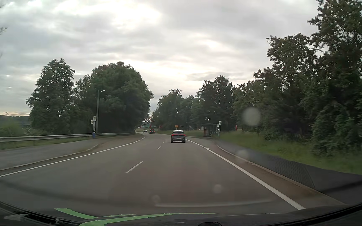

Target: Follow the waypoints while adhering to traffic rules and regulations

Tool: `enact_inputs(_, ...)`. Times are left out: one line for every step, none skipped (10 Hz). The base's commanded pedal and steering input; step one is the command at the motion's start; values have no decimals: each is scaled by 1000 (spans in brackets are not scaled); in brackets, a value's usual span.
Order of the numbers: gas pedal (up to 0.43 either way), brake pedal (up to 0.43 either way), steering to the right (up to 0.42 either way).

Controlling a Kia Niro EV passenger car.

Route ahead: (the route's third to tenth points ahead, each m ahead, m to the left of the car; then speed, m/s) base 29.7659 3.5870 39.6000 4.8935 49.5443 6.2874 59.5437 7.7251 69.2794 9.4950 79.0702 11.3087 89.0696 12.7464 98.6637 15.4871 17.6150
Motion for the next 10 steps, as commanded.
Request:
enact_inputs(0, 213, -12)
enact_inputs(0, 220, -11)
enact_inputs(0, 220, -12)
enact_inputs(0, 220, -12)
enact_inputs(0, 226, -12)
enact_inputs(0, 226, -12)
enact_inputs(0, 226, -12)
enact_inputs(0, 232, -12)
enact_inputs(0, 232, -11)
enact_inputs(0, 238, -11)
